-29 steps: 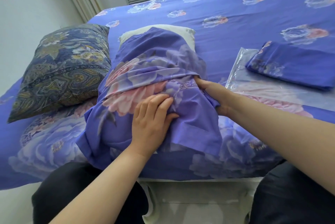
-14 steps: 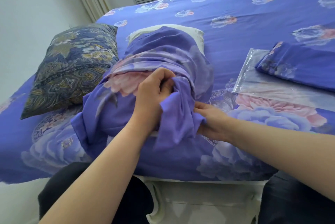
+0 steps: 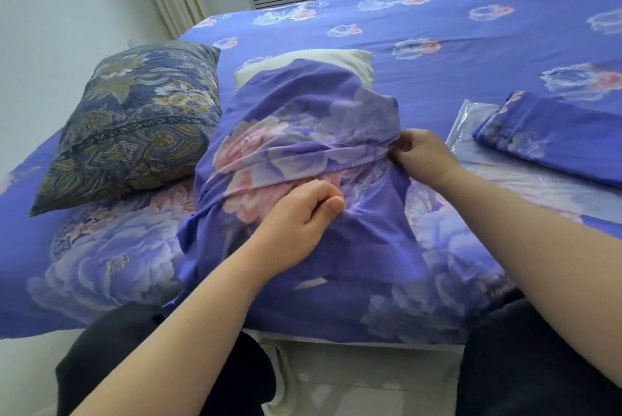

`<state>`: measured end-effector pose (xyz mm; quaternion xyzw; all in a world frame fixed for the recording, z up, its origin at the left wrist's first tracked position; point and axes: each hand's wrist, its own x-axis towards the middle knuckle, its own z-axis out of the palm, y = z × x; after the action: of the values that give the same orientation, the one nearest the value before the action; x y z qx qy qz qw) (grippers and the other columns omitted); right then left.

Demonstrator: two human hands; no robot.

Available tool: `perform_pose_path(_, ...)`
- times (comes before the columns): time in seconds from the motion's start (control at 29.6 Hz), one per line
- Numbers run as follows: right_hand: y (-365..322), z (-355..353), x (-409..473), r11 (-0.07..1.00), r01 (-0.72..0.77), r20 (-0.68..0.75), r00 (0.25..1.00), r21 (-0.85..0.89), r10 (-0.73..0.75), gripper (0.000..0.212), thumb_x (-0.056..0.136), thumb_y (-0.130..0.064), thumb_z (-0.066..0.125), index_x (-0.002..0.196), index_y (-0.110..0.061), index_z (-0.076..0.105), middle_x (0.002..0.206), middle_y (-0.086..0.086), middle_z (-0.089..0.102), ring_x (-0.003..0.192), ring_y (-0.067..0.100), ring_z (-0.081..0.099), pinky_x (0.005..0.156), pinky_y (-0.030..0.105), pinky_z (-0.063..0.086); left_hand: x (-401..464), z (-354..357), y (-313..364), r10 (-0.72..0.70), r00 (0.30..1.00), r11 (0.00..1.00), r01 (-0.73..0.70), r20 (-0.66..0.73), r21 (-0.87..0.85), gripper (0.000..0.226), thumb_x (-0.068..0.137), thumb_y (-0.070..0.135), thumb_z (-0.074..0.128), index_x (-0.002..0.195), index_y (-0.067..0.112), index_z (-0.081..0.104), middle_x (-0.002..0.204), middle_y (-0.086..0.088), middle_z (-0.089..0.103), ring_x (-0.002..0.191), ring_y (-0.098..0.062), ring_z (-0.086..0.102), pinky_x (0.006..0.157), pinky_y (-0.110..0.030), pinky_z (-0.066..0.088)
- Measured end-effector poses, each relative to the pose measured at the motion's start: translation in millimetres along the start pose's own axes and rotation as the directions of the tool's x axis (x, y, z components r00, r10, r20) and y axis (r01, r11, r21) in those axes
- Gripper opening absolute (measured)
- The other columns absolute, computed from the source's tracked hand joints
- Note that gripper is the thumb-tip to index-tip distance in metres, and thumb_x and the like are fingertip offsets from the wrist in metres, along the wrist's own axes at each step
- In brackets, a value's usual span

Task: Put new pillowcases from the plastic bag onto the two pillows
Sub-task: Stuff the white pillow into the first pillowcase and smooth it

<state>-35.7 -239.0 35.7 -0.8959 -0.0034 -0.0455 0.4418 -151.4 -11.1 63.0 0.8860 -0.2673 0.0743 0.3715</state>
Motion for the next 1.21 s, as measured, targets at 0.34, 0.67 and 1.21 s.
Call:
perform_pose_path(0.34,-54.8,15.1,-59.3,0.809,0.583,-0.102,0.803,-0.069,-0.588,0.038,0.082,-0.021,0.065,0.117,-0.011,0.056,0.113,0.006,0.054,0.102,0.015,0.054,0.094,0.029,0.041,-19.5,-65.9,-58.2,-0.434,0.791,0.874,0.485,-0.431,0.011,0.058,0.073,0.028,0.047,0.129,0.011,0.051,0.129,-0.014,0.052,0.121,-0.027,0.046,0.108,-0.037,0.031)
perform_pose_path(0.67,-52.6,12.0,-37.3,0.959,0.273,0.044,0.962,-0.081,-0.270,0.044,0.078,-0.038,0.072,0.117,-0.023,0.060,0.118,0.002,0.058,0.111,0.015,0.054,0.092,0.020,0.038,-41.5,-102.6,-114.9,-0.613,0.756,0.779,0.627,-0.231,-0.013,0.025,0.083,-0.002,0.050,0.077,0.016,0.066,0.071,-0.001,0.065,0.066,-0.014,0.052,0.059,-0.028,0.038)
perform_pose_path(1.21,-100.1,113.8,-164.7,0.427,0.786,0.151,0.537,-0.447,-0.830,0.024,0.092,-0.026,0.057,0.105,-0.009,0.070,0.112,0.006,0.067,0.105,0.027,0.062,0.097,0.040,0.046,10.3,-67.3,-113.1,-0.527,0.839,0.819,0.460,-0.133,-0.344,0.023,0.091,0.003,0.052,0.082,0.009,0.071,0.067,0.009,0.063,0.062,0.003,0.049,0.059,-0.011,0.042)
